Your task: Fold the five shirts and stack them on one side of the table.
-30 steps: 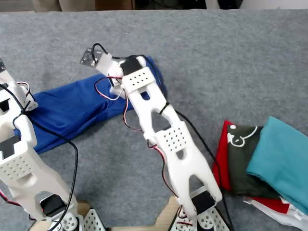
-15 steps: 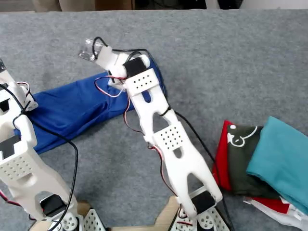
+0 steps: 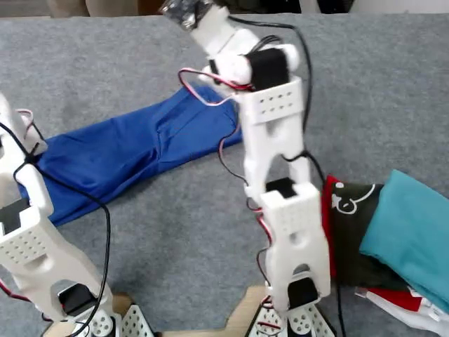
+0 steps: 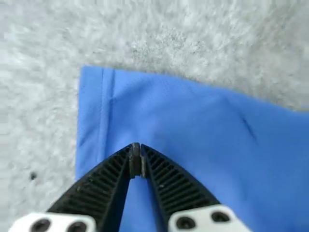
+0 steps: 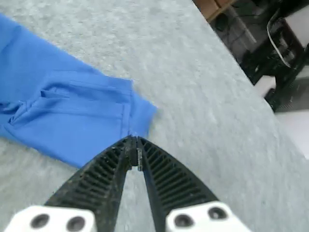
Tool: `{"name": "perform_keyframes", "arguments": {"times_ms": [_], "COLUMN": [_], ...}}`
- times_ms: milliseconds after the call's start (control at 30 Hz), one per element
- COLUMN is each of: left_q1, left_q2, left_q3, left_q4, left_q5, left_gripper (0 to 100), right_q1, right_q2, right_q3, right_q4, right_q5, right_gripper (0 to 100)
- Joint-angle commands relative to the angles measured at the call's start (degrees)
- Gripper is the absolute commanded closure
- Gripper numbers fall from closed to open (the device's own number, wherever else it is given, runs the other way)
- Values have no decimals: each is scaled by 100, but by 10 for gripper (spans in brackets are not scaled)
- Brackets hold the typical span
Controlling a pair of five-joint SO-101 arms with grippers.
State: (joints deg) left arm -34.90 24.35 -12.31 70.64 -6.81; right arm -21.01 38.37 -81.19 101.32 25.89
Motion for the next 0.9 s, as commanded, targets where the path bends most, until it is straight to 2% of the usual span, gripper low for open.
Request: {"name": "perform_keyframes", "arguments": {"times_ms": [0,133,200,333,500,633,867], "left_q1": [-149,-545,-949,-1705,-1855,-1697,-1864], "left_q2": [-303,-303,-295,-347,-312,-163,-84], "left_q3": [-1178,-1881,-1890,-1451,-958,-246,273], "left_q4": [1134,2171,2576,2699,2787,2470,1231], "left_q5": [-396,-747,-967,-1363,-1600,-1574,-993], "left_gripper": [979,970,923,879,875,799,790], "right_q1": [303,426,505,523,505,497,488], "right_q2": [-1182,-1991,-2308,-2791,-3231,-3503,-4057], "right_q3": [1253,2879,3556,4585,5543,6035,6501], "right_q4": [114,88,79,-44,-360,-378,-369], "right_q5": [-62,-35,-26,-18,-62,-26,-26], "right_gripper": [994,994,994,993,993,993,993]}}
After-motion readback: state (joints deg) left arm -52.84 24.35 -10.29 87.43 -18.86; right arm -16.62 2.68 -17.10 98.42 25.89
